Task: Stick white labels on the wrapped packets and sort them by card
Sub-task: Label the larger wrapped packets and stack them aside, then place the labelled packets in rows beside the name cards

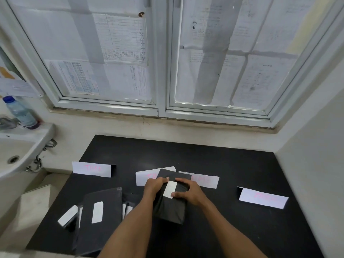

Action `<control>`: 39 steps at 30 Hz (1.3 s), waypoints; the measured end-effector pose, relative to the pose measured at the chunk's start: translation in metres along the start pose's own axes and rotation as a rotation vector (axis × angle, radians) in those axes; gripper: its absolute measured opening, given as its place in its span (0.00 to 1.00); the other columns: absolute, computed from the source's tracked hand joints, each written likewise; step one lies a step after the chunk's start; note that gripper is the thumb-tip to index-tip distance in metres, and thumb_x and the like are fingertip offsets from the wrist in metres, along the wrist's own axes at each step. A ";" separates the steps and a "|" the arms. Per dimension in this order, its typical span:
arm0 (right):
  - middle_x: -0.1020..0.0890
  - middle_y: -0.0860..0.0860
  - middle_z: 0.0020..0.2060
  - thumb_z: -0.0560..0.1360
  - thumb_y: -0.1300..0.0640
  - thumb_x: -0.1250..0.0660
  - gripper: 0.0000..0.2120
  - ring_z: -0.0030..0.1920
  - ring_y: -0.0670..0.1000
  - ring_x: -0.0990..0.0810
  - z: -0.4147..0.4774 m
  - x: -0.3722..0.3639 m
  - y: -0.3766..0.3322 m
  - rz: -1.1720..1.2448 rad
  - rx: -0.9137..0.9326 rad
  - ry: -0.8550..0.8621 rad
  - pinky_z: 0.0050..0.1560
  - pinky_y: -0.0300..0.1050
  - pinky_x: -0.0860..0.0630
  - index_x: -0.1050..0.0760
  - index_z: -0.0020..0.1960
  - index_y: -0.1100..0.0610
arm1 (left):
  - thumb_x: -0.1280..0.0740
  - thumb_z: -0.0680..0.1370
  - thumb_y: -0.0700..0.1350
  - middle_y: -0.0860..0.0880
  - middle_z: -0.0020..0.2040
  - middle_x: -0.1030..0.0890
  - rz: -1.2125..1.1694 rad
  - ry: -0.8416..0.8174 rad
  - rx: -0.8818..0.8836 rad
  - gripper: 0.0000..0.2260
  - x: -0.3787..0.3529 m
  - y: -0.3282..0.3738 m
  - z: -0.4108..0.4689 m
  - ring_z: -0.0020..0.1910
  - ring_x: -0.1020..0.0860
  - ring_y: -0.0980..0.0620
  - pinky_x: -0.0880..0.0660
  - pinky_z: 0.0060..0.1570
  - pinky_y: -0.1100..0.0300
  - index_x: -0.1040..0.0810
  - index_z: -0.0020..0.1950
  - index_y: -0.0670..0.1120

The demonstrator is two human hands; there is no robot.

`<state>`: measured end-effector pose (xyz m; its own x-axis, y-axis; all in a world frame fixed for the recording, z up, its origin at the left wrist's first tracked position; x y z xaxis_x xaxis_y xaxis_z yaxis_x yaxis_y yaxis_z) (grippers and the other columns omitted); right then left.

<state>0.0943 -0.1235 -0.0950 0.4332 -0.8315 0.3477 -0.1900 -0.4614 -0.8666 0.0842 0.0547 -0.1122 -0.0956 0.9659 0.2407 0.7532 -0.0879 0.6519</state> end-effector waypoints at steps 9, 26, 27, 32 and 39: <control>0.27 0.51 0.58 0.67 0.76 0.36 0.33 0.57 0.54 0.24 -0.017 -0.049 0.055 0.472 -0.291 0.182 0.52 0.49 0.21 0.30 0.64 0.48 | 0.34 0.75 0.53 0.44 0.42 0.19 0.427 -0.109 -0.066 0.14 0.029 -0.010 0.020 0.40 0.22 0.46 0.21 0.47 0.52 0.21 0.47 0.42; 0.23 0.52 0.48 0.66 0.68 0.30 0.15 0.45 0.51 0.24 -0.028 -0.083 0.102 0.149 -0.447 0.592 0.44 0.46 0.27 0.25 0.44 0.49 | 0.34 0.78 0.44 0.47 0.68 0.28 1.242 0.208 -0.658 0.20 0.064 0.021 0.088 0.69 0.31 0.46 0.34 0.65 0.50 0.32 0.70 0.49; 0.25 0.52 0.49 0.66 0.66 0.30 0.14 0.43 0.49 0.25 -0.028 -0.083 0.100 0.094 -0.456 0.619 0.43 0.44 0.30 0.26 0.44 0.49 | 0.35 0.78 0.44 0.47 0.68 0.28 1.270 0.200 -0.650 0.20 0.064 0.021 0.091 0.68 0.31 0.46 0.34 0.65 0.50 0.32 0.70 0.49; 0.27 0.54 0.54 0.68 0.63 0.32 0.07 0.53 0.57 0.27 -0.025 -0.077 0.085 -0.270 -0.534 0.781 0.46 0.45 0.31 0.26 0.40 0.52 | 0.34 0.76 0.41 0.48 0.65 0.24 1.366 0.201 -0.611 0.20 0.068 0.023 0.105 0.65 0.28 0.47 0.34 0.64 0.52 0.30 0.67 0.49; 0.24 0.57 0.61 0.66 0.70 0.35 0.21 0.61 0.59 0.25 0.065 -0.081 0.011 -0.642 -0.065 0.601 0.58 0.51 0.24 0.24 0.58 0.57 | 0.36 0.76 0.38 0.48 0.59 0.20 1.442 0.193 -0.644 0.15 0.077 0.032 0.115 0.61 0.25 0.48 0.34 0.63 0.54 0.24 0.61 0.49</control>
<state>0.1146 -0.0407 -0.1561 -0.0595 -0.4195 0.9058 -0.1272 -0.8968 -0.4237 0.1753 0.1543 -0.1553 0.3081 -0.0538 0.9498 -0.1025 -0.9945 -0.0231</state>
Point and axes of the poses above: each hand's wrist, its own z-axis towards the middle knuckle, its own x-axis out of the back of the hand, y = z × x, the point moved 6 cm from there along z, towards the middle knuckle
